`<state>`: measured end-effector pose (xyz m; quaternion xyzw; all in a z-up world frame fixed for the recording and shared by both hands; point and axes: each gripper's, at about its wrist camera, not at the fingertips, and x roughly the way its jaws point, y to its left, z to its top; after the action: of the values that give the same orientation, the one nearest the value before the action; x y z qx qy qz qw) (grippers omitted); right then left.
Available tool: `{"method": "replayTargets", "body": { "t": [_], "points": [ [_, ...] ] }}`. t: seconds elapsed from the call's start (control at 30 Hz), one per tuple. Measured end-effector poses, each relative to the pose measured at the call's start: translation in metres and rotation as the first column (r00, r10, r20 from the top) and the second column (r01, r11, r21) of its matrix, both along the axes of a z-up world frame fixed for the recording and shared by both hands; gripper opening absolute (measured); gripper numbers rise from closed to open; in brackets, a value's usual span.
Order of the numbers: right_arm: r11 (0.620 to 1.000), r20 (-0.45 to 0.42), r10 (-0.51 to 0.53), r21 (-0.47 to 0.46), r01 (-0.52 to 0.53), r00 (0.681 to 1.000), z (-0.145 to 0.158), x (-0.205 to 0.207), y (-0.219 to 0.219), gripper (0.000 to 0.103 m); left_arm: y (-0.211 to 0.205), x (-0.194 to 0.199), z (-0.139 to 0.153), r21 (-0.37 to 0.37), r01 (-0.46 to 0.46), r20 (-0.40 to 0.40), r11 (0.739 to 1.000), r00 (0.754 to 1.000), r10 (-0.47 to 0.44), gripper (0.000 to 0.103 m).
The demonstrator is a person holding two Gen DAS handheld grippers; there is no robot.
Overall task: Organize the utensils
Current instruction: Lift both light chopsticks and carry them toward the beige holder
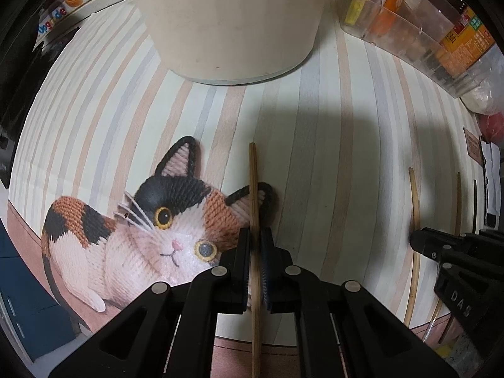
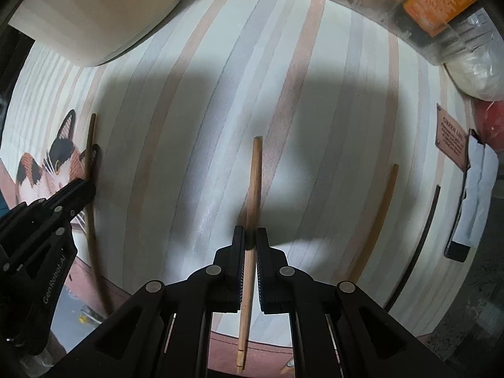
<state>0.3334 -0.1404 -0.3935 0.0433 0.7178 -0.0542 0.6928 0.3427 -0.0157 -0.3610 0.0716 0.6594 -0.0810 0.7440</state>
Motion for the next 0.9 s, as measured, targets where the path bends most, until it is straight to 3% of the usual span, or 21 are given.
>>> {"method": "replayTargets", "body": {
  "t": [0.3, 0.9],
  "points": [
    [0.996, 0.159, -0.073, 0.067, 0.063, 0.985, 0.032, -0.030, -0.009, 0.006, 0.003, -0.015, 0.050, -0.090, 0.004, 0.085, 0.996, 0.996, 0.004, 0.004],
    [0.993, 0.388, -0.099, 0.105, 0.063, 0.916, 0.114, -0.053, -0.014, 0.006, 0.014, -0.021, 0.122, -0.145, 0.027, 0.235, 0.989, 0.972, 0.008, 0.004]
  ]
}}
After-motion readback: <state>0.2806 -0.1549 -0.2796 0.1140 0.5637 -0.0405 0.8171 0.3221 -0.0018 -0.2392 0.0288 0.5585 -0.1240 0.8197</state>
